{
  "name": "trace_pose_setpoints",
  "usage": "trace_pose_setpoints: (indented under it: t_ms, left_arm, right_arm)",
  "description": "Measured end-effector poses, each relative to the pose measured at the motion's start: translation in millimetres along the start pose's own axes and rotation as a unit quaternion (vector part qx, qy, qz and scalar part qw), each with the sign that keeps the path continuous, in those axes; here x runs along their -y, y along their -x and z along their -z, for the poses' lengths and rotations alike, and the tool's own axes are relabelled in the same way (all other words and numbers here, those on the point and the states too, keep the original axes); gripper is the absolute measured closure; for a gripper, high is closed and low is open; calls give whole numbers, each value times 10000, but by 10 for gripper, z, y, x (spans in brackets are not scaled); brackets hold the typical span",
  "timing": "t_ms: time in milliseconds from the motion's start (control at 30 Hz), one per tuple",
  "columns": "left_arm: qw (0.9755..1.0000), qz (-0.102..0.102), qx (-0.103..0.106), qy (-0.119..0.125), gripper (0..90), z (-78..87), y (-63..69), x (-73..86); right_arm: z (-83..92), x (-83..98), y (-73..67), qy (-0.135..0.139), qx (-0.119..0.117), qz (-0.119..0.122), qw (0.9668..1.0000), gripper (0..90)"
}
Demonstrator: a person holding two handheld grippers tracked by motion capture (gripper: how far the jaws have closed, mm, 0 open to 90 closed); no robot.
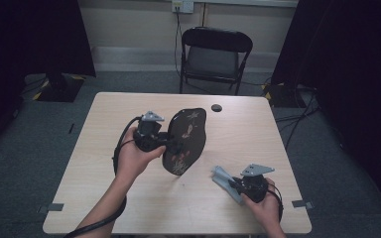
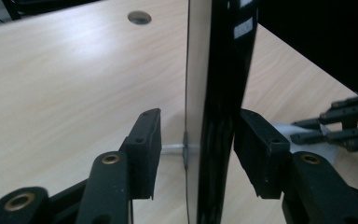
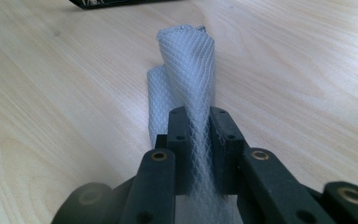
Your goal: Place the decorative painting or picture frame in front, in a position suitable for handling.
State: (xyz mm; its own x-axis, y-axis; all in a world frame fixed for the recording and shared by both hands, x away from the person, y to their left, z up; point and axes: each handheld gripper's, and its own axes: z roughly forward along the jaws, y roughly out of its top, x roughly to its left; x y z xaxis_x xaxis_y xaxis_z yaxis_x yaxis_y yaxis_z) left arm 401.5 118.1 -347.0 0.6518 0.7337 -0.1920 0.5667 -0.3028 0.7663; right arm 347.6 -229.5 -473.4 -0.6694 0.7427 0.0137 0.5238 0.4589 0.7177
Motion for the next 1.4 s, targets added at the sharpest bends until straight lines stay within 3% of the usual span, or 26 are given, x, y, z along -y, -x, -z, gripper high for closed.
trace_pose_setpoints:
  t_ms: [267, 367, 433, 500, 633, 800, 900, 1033, 1133, 1400]
  left_arm:
    - [9998, 23, 84, -175, 539, -125, -20, 362]
    - [9997, -16, 48, -234, 617, -158, -29, 454]
    - [9998, 94, 119, -112, 651, -181, -58, 500]
    - [9998, 151, 142, -28, 674, -182, -70, 520]
    - [9998, 56, 147, 89, 765, -168, -94, 546]
    - [9995, 85, 271, 171, 771, -181, -138, 561]
    - [9998, 57, 196, 5, 724, -220, -149, 621]
    - [9991, 103, 346, -240, 717, -277, -165, 743]
    - [9985, 152, 428, -299, 738, -283, -200, 739]
    - [9988, -23, 328, -369, 775, -266, -192, 720]
  right_arm:
    - [-44, -12, -37, -66, -18, 58, 10000, 802]
    - [-37, 0, -36, -76, 15, 7, 10000, 802]
    - [-33, 7, -37, -75, 17, 16, 10000, 802]
    - [-25, 7, -42, -85, 37, 23, 10000, 802]
    - [-26, 5, -45, -120, 59, 44, 9999, 802]
    - [-68, -17, -44, -171, 57, 15, 9998, 803]
    - [-86, -35, -55, -219, 56, 0, 9997, 802]
    - [-76, -57, -62, -248, 85, 9, 9997, 803]
    - [-73, -77, -53, -298, 129, -2, 9995, 803]
    - [9, -189, -53, -277, 227, 3, 9994, 803]
